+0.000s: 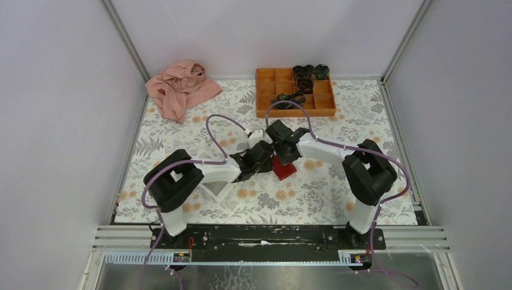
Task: Put the credit cards into the card holder
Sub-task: Close the card holder at the center of the board.
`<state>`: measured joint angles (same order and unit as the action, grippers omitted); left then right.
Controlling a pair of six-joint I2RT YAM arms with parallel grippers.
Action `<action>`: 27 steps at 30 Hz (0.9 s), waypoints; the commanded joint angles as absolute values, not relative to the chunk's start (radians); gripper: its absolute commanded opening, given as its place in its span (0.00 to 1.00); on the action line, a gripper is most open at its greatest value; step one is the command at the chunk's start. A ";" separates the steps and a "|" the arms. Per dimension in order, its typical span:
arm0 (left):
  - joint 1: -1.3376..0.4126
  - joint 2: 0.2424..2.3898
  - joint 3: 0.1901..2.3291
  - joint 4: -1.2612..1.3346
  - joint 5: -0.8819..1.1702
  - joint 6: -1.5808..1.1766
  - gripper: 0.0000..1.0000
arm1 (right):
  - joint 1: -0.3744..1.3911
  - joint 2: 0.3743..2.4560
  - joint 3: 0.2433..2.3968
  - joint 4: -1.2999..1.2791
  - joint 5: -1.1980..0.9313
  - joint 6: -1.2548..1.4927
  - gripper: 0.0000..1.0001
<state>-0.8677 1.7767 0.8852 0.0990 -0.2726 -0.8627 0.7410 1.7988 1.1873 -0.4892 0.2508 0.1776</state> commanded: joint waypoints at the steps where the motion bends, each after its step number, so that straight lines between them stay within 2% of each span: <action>1: -0.867 1.769 0.874 0.132 -0.263 -0.865 0.29 | 0.752 1.769 1.208 -0.505 0.270 0.172 0.15; 27: -0.867 1.776 0.884 0.134 -0.257 -0.870 0.28 | 0.776 1.744 1.210 -0.502 0.201 0.171 0.10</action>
<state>-0.8677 1.7767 0.8856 0.0994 -0.2722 -0.8631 0.7609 1.7767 1.1873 -0.4896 0.2352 0.1757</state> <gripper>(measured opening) 0.284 0.109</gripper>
